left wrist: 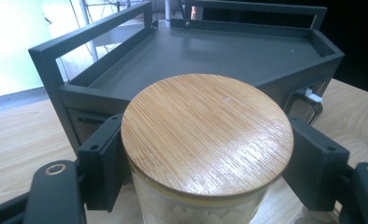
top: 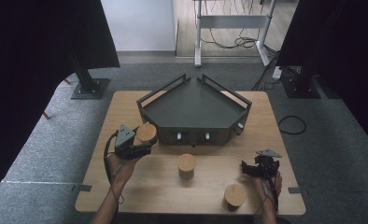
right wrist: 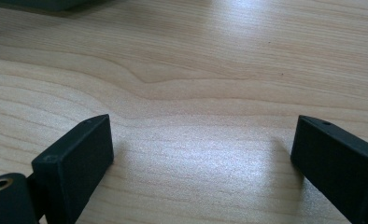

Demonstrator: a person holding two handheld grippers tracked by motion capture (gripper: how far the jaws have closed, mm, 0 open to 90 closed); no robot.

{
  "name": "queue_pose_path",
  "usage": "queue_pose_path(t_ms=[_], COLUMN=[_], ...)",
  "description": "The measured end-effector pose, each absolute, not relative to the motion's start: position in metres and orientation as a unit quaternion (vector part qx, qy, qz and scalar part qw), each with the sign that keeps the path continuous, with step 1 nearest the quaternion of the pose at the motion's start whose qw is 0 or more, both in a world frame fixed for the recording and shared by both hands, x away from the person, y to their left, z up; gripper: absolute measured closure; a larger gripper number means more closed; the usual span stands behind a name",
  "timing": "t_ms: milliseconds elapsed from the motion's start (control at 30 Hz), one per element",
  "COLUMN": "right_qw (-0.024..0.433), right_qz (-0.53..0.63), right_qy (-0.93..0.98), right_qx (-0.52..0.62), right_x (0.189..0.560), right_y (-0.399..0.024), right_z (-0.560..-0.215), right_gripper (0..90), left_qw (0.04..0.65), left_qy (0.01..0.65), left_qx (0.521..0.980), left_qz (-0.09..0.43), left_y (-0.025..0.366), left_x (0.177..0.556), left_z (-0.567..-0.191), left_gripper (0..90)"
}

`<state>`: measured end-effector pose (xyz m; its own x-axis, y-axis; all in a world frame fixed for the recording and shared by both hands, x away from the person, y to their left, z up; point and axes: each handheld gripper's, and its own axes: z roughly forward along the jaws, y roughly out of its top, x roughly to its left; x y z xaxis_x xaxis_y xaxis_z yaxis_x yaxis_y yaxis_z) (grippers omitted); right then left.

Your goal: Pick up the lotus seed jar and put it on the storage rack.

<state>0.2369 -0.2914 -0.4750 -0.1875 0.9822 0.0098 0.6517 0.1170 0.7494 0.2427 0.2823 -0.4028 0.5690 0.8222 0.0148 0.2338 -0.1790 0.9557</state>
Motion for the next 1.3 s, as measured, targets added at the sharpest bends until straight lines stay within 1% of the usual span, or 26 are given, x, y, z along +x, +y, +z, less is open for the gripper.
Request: queue_pose_path(t_ms=[733,967,1300], right_qw=[0.258,0.258,0.258], right_qz=[0.32,0.32,0.32], right_qy=[0.703,0.703,0.703], right_qx=[0.581,0.581,0.58], right_x=[0.237,0.238,0.238], right_y=[-0.292,-0.292,-0.292], right_z=[-0.475,-0.475,-0.475], right_gripper=[5.2,5.2,5.2], left_qw=[0.526,0.525,0.533], left_qy=[0.362,0.361,0.368], left_qx=[0.712,0.711,0.705], left_qz=[0.292,0.297,0.29], left_y=[0.273,0.267,0.261], left_x=[0.251,0.257,0.27], left_z=[-0.379,-0.369,-0.356], left_gripper=[23.9,23.9,23.9])
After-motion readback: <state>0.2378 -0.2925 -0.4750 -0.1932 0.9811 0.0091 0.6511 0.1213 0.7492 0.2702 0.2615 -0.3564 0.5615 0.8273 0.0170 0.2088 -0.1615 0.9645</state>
